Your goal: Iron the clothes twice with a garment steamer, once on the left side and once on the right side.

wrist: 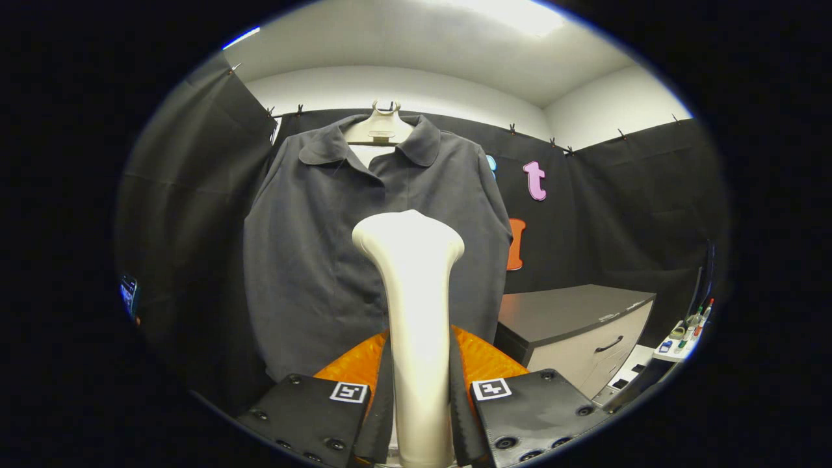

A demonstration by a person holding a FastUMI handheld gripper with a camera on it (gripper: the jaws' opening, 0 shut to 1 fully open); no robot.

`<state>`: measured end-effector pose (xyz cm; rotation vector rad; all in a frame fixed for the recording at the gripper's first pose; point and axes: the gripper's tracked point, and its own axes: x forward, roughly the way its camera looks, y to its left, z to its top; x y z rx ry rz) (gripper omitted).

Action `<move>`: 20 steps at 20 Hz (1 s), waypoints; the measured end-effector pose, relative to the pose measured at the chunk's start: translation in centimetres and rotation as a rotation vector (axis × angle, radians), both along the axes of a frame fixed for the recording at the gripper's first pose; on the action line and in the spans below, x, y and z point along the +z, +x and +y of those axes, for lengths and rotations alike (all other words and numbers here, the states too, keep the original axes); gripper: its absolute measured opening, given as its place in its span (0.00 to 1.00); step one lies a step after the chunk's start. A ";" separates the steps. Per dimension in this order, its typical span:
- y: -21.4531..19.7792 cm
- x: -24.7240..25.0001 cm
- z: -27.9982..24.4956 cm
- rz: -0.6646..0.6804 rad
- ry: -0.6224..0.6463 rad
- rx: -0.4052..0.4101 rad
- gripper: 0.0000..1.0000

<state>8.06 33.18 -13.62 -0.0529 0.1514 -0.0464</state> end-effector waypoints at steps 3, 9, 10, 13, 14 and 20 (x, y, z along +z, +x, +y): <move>0.1 0.9 -0.6 -0.018 -0.008 -0.009 0.45; 0.3 1.9 -0.7 -0.036 -0.017 -0.014 0.45; 0.3 2.1 -0.6 -0.040 -0.018 -0.009 0.45; 0.4 2.6 -0.1 -0.053 -0.006 0.002 0.45; 0.5 2.9 0.3 -0.059 0.001 0.008 0.45; 0.9 3.5 1.0 -0.075 0.001 0.027 0.44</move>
